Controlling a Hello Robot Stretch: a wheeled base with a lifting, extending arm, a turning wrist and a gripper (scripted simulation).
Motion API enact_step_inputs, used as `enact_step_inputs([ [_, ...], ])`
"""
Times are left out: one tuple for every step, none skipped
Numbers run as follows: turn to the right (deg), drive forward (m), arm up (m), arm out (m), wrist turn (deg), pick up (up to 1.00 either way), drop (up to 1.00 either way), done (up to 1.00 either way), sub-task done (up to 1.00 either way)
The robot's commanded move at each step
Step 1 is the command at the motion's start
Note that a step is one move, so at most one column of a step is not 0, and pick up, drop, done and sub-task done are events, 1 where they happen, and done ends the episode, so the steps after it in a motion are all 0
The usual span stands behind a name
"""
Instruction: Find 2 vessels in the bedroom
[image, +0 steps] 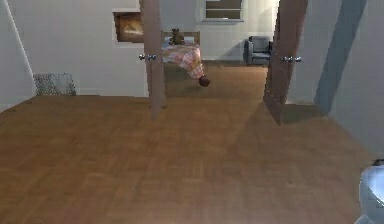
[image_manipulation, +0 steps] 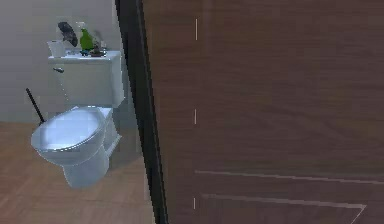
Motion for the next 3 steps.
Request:
enact_step_inputs([
  [9.0, 0.0, 0.0, 0.0, 0.0, 0.0, 0.0, 0.0, 0.0],
  [0.0, 0.35, 0.0, 0.0, 0.0, 0.0, 0.0, 0.0, 0.0],
  [3.0, 0.0, 0.0, 0.0, 0.0, 0.0, 0.0, 0.0, 0.0],
])
